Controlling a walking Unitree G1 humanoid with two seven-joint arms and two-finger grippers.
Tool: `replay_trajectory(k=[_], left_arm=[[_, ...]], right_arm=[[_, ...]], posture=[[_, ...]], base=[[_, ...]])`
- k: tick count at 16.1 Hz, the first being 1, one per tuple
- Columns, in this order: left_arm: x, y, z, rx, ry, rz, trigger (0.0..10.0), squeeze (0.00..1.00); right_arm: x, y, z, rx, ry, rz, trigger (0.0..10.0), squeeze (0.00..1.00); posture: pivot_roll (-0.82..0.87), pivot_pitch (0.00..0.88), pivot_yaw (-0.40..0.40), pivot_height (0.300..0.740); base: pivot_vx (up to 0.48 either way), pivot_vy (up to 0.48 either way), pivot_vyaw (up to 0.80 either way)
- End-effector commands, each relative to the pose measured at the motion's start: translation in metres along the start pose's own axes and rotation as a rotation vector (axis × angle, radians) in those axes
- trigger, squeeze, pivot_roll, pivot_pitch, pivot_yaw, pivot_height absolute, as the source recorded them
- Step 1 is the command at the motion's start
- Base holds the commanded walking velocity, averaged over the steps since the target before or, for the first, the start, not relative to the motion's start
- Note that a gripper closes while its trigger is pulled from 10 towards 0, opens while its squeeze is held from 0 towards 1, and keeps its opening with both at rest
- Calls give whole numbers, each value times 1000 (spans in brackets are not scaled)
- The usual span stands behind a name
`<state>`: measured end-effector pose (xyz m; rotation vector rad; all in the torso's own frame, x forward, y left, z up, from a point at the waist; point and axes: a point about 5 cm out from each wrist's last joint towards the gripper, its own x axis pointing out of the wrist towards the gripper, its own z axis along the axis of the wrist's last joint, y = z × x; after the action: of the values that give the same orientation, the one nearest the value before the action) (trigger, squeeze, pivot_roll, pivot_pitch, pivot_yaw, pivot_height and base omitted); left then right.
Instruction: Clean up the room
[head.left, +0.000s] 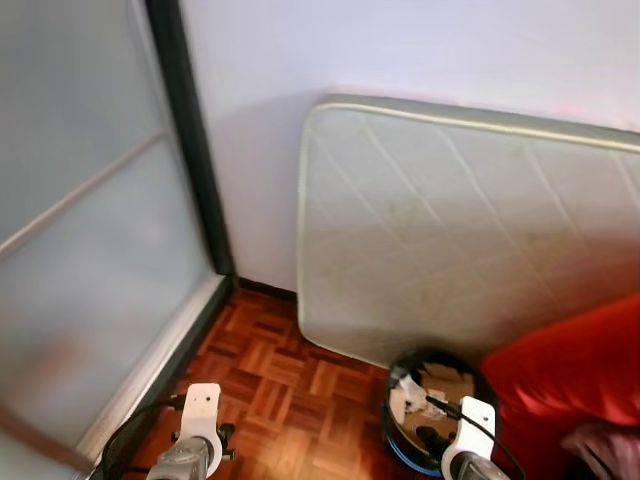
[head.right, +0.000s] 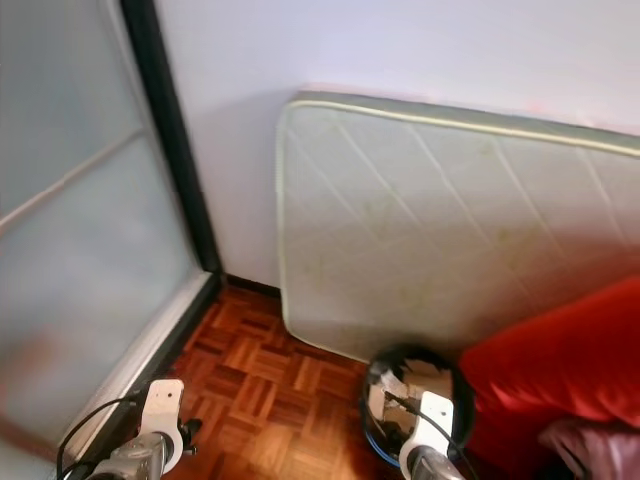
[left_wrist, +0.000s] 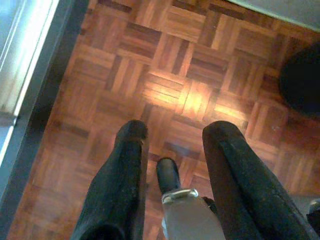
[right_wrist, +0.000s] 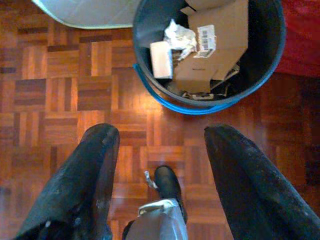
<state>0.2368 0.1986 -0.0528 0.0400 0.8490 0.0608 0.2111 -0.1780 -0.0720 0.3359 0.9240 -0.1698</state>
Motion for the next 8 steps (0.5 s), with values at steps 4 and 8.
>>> replay_trajectory(k=[4, 8], left_arm=[[-1, 2, -4, 13, 22, -2, 10000, 0], [-1, 2, -6, 22, 27, -5, 10000, 0]], right_arm=[[0, -1, 0, -21, 7, -7, 10000, 0], [0, -1, -2, -25, 10, -4, 10000, 0]], posture=[[32, 0, -54, 740], [32, 0, -52, 740]], base=[[0, -319, -800], [0, 0, -800]])
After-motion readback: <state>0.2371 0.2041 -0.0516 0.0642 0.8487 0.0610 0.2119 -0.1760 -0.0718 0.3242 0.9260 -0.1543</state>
